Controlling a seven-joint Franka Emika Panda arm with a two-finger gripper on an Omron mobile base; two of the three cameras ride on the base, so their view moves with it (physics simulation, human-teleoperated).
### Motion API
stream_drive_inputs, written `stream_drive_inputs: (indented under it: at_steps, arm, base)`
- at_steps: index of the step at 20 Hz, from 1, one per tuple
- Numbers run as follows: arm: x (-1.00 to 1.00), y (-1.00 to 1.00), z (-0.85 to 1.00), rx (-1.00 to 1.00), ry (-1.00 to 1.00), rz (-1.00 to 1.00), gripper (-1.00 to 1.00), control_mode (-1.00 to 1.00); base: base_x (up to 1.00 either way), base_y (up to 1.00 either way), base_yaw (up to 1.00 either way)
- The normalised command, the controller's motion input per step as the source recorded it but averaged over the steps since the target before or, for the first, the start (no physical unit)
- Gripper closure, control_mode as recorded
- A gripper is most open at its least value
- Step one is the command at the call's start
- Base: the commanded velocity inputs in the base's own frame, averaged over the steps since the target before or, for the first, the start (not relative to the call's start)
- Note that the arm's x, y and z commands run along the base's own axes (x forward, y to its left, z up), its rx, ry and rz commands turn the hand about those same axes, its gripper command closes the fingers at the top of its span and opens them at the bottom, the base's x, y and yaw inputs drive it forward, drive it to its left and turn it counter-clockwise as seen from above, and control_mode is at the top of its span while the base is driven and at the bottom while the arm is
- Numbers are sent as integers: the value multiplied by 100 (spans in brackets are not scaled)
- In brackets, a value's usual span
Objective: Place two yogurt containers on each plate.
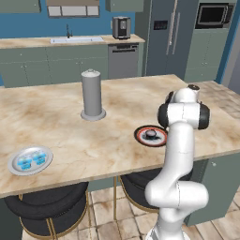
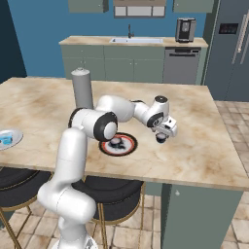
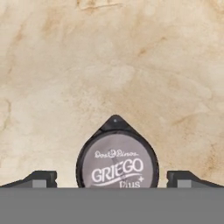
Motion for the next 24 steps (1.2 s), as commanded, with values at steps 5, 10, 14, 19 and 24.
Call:
stream_drive_inputs:
  at_steps: [5, 10, 14, 19, 24]
  arm:
    - [0, 0, -9, -1, 0, 0, -100, -100]
    - [0, 0, -19, -4, 0, 0, -100, -100]
    - [0, 0, -20, -4, 0, 0, -100, -100]
    - [0, 0, -13, -1, 0, 0, -100, -100]
    - [2, 0, -2, 0, 0, 0, 100, -100]
  base:
    - [0, 0, 0]
    - [0, 0, 0]
    - [0, 0, 0]
    - [0, 0, 0]
    - [0, 0, 0]
